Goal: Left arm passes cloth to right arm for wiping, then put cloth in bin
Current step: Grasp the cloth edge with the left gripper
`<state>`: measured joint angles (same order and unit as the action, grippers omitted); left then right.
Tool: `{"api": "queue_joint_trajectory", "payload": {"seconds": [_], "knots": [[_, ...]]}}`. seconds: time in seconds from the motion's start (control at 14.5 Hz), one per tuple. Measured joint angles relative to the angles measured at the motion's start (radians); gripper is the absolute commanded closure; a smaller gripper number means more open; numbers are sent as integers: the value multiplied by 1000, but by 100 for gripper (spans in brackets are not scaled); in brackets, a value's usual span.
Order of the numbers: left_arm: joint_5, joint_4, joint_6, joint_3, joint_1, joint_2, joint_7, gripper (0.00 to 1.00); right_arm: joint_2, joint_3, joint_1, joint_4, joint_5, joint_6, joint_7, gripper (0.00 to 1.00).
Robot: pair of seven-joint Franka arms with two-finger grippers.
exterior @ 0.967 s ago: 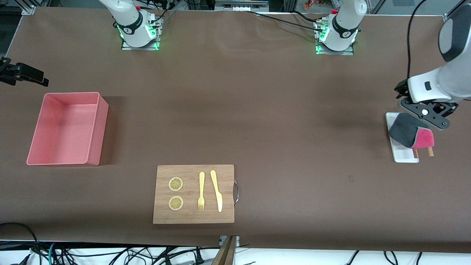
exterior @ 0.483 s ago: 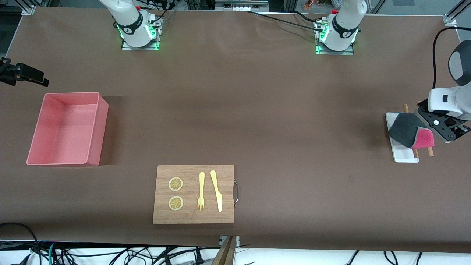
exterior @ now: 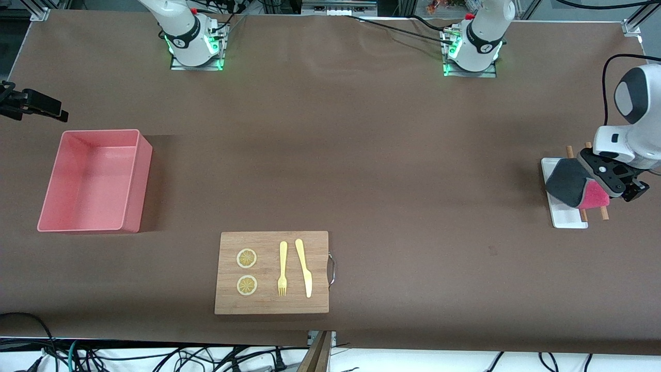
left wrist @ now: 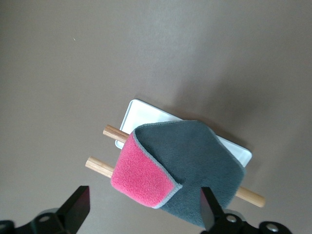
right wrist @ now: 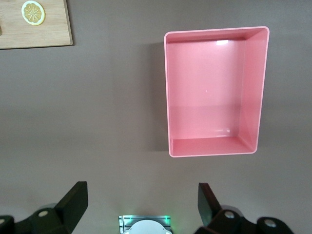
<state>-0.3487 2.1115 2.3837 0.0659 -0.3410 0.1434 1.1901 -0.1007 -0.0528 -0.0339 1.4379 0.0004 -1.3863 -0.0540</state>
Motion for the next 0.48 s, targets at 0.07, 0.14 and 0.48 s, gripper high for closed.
{"api": "queue_joint_trajectory", "payload": {"seconds": [0.07,0.14,0.48], "knots": [[-16,40,53,0,-16,-3,0,15,0,0,0,0,0,0,0,0],[-32,69,85,0,-30,-3,1,21,0,0,0,0,0,0,0,0],[-53,112,125,1,-47,16,12,27,0,0,0,0,0,0,0,0]]}}
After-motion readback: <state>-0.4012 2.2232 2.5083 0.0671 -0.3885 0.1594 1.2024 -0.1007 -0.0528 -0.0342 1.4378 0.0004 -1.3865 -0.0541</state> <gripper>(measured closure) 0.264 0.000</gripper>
